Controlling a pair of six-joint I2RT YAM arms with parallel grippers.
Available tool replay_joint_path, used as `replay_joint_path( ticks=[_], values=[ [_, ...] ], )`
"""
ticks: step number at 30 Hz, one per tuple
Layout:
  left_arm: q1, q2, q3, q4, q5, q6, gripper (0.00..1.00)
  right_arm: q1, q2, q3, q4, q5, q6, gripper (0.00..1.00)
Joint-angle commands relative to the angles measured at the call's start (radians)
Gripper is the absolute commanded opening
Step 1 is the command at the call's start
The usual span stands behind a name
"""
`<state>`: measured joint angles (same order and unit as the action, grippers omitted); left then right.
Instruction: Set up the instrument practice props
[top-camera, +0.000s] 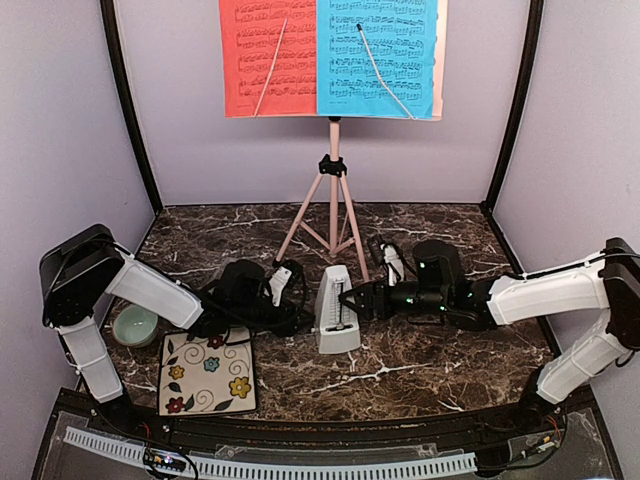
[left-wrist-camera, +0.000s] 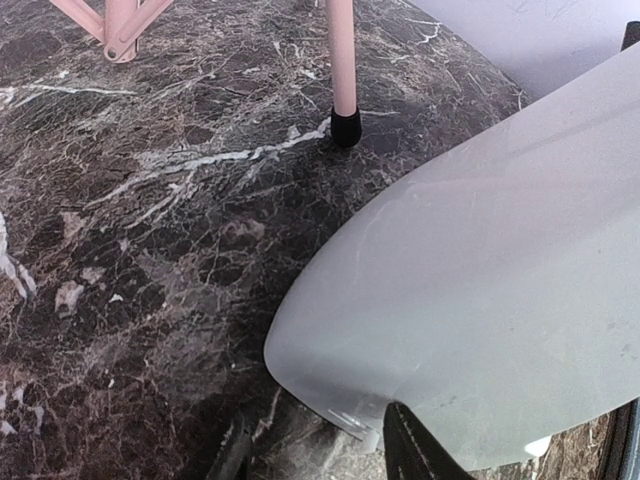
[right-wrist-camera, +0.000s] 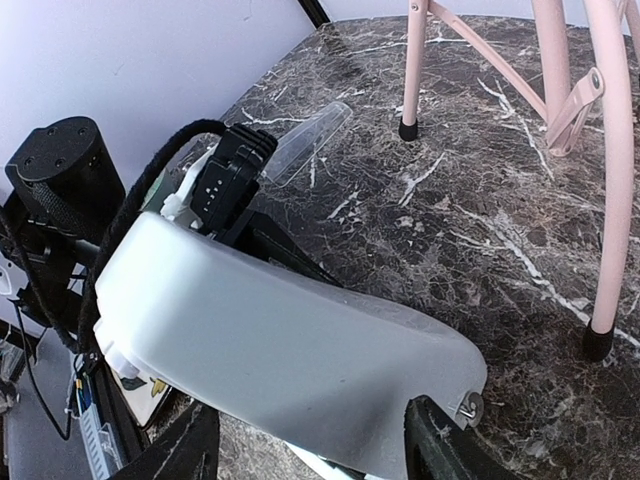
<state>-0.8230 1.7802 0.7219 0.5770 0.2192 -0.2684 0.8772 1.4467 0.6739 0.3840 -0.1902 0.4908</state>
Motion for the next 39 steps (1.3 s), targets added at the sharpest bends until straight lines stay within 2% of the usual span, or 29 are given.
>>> replay_joint_path(
  ticks=[1,17,22,28,32,39],
  values=[
    [-0.005,-0.026,0.029,-0.014,-0.007,0.017,0.47,0.004,-0.026,-0.011,0.005,0.014,-0.005,0.61],
    [-0.005,-0.027,0.028,-0.014,-0.009,0.017,0.47,0.008,-0.041,-0.025,0.009,0.006,-0.004,0.53],
    [-0.005,-0.026,0.030,-0.020,-0.009,0.018,0.47,0.014,-0.050,-0.027,0.005,0.006,-0.006,0.53],
    [-0.005,-0.027,0.033,-0.024,-0.009,0.020,0.47,0.026,-0.058,-0.021,0.003,0.009,-0.004,0.71],
    [-0.005,-0.025,0.036,-0.028,-0.009,0.018,0.47,0.040,-0.058,-0.004,-0.003,0.021,0.003,0.78],
    [-0.006,-0.027,0.031,-0.028,-0.014,0.016,0.48,0.089,-0.070,0.037,-0.063,0.129,-0.016,0.93]
  ],
)
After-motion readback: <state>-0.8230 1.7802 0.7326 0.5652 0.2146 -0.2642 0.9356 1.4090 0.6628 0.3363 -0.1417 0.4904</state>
